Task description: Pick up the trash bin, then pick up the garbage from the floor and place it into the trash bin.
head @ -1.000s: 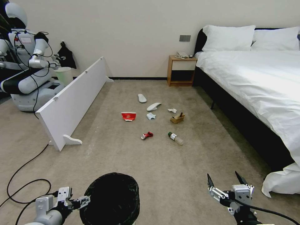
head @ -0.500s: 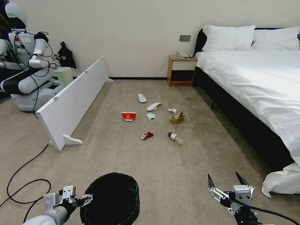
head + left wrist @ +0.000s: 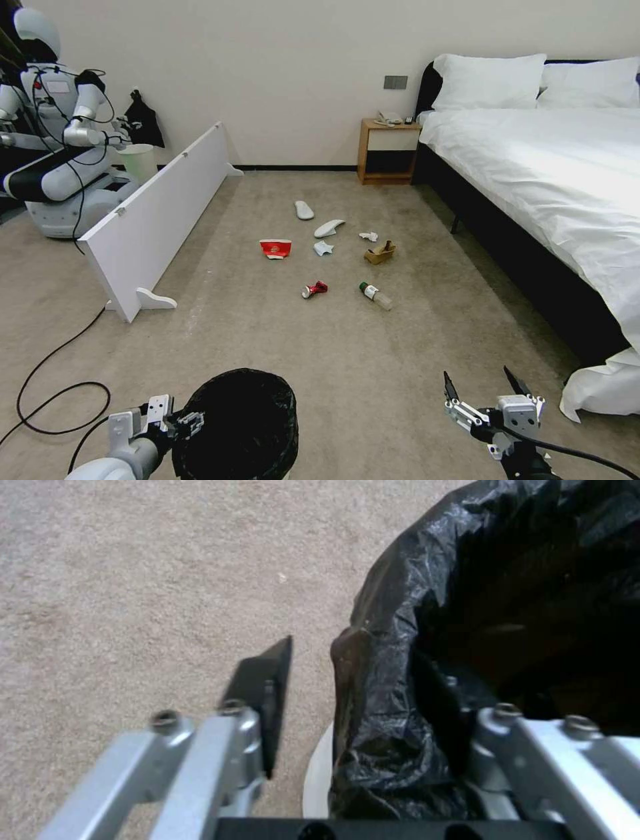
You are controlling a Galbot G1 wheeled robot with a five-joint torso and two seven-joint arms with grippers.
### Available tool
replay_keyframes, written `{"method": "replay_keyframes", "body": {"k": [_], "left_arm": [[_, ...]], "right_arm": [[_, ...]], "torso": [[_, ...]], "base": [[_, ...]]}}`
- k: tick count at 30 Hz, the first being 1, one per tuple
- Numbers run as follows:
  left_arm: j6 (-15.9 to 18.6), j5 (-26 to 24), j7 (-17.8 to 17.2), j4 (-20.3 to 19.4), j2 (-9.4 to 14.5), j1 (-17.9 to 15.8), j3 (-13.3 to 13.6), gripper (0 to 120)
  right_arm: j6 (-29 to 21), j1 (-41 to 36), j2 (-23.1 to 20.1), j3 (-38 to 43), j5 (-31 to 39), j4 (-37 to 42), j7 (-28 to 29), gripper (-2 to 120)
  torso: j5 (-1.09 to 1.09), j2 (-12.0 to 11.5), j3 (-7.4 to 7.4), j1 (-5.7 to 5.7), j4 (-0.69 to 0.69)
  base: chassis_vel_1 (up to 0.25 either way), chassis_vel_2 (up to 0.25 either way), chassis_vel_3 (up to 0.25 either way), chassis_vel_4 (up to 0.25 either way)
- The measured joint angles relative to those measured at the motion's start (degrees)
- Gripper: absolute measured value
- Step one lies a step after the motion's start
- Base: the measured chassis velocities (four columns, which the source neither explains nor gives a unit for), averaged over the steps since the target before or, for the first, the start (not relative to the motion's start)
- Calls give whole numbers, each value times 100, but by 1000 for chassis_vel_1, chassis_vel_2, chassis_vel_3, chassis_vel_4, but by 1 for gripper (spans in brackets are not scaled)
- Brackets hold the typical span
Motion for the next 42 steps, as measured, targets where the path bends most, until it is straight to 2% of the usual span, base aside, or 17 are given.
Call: {"method": "replay_keyframes", "body": {"k": [1, 3, 5, 6, 11, 18, 21, 25, 27, 28, 29, 30, 32, 33, 35, 39, 42], "left_arm": [[0, 0, 0, 0, 0, 0, 0, 45], [-1, 3, 0, 7, -1, 9, 17, 30], [-2, 2, 6, 7, -6, 19, 24, 27], [-2, 2, 13, 6, -10, 27, 30, 20], [-3, -7, 43, -6, -22, 64, 43, 7], [-3, -5, 47, -48, -23, 151, 38, 6], [14, -73, 46, -141, -12, 225, -75, 5], [102, -251, 12, -476, 7, 459, -413, 3], [102, -251, 12, -476, 7, 459, -413, 3], [101, -309, -43, -859, 29, 627, -689, 3], [101, -417, -102, -1197, 27, 762, -855, 3], [101, -417, -102, -1197, 27, 762, -855, 3], [89, -573, -233, -1643, 25, 841, -1013, 3], [89, -573, -233, -1643, 25, 841, -1013, 3], [76, -609, -510, -2059, 73, 828, -1047, 3], [73, -619, -609, -2290, 115, 852, -1049, 3], [61, -728, -920, -2518, 202, 945, -1172, 3]], "right_arm": [[0, 0, 0, 0, 0, 0, 0, 100], [-2, -6, -1, 2, 1, 18, 0, 100], [-2, -11, -1, 2, 2, 28, 0, 100], [-3, -17, -2, 3, 2, 42, -1, 100], [-6, -34, -5, 5, 2, 69, -3, 100], [-17, -69, -28, 23, 13, 138, 3, 100], [-51, -90, -65, 48, 40, 180, 41, 100], [161, -117, -135, 70, 132, 197, 129, 100], [161, -117, -135, 70, 132, 197, 129, 100], [832, -98, -143, 64, 245, 11, 194, 100], [1093, -71, -153, 75, 271, -111, 194, 100], [1093, -71, -153, 75, 271, -111, 194, 100], [1176, -78, -164, 89, 351, -176, 186, 100], [1176, -78, -164, 89, 351, -176, 186, 100], [1274, -86, -105, 197, 353, -214, 111, 100], [1326, -53, 4, 352, 93, -232, 71, 100], [1367, -150, 176, 454, -39, -237, 335, 100]], "torso": [[0, 0, 0, 0, 0], [-1, 0, 0, 0, -1], [-2, 0, 0, 0, -2], [-1, 0, 0, 0, -2], [-2, 0, 0, 0, -2], [-3, 0, 0, 0, -1], [-9, -2, 2, 0, -3], [-20, -4, 5, 0, -3], [-20, -4, 5, 0, -3], [-5, -3, 3, 0, 0], [-11, -4, 4, 0, 1], [-11, -4, 4, 0, 1], [-1, -3, 2, 0, 0], [-1, -3, 2, 0, 0], [-5, -4, 2, 0, -3], [-5, -3, 2, 0, -1], [-5, -3, 2, 0, -3]], "base": [[0, 0, 0, 0], [0, 0, 0, 0], [0, 0, 0, 0], [0, 0, 0, 0], [0, 0, 0, 0], [0, 0, 0, 0], [0, 0, 0, 0], [0, 0, 0, 0], [0, 0, 0, 0], [0, 0, 0, 0], [0, 0, 0, 0], [0, 0, 0, 0], [0, 0, 0, 0], [0, 0, 0, 0], [0, 0, 0, 0], [0, 0, 0, 0], [0, 0, 0, 0]]}}
